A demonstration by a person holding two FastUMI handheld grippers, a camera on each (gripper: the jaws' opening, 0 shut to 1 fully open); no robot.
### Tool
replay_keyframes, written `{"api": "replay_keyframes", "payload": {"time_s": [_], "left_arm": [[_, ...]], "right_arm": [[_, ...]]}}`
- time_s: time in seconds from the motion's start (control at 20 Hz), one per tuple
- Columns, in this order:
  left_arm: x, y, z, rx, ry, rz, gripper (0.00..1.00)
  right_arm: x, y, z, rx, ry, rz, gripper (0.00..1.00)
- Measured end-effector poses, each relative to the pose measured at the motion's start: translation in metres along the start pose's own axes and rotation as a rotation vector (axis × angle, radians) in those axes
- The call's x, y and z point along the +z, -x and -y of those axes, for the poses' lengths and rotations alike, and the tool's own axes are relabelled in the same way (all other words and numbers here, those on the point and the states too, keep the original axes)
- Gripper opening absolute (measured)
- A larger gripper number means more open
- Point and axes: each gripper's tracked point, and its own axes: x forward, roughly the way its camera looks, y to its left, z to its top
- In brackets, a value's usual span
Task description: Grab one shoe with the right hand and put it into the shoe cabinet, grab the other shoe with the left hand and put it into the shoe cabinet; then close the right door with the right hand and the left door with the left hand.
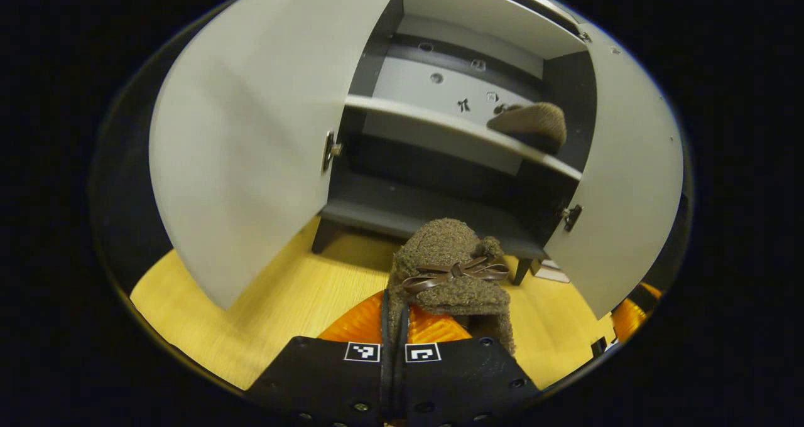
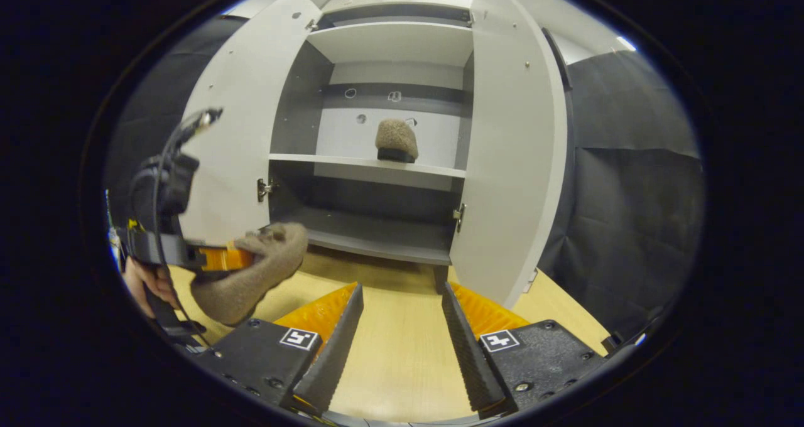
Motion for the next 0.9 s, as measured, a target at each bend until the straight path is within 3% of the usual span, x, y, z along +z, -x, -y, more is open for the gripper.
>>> {"api": "replay_keyframes", "payload": {"time_s": [0.15,0.2,0.35,0.4,0.65,0.9], "left_arm": [[0.078,0.006,0.026,-0.053,0.030,0.110,0.00],[0.103,0.002,0.031,-0.057,0.037,0.143,0.00],[0.168,-0.024,0.040,-0.049,0.042,0.194,0.00],[0.187,-0.037,0.042,-0.047,0.047,0.202,0.00],[0.253,-0.119,0.041,-0.004,0.067,0.143,0.00],[0.269,-0.187,0.041,0.060,0.034,0.019,0.00]], "right_arm": [[0.005,0.002,-0.004,0.012,0.007,0.018,0.80],[0.007,0.003,-0.005,0.015,0.009,0.024,0.84],[0.013,0.008,-0.005,0.012,0.016,0.039,0.84],[0.014,0.010,-0.004,0.007,0.018,0.045,0.80],[0.022,0.018,0.001,-0.002,-0.002,0.059,0.80],[0.020,0.023,0.010,-0.028,-0.013,0.045,0.80]]}}
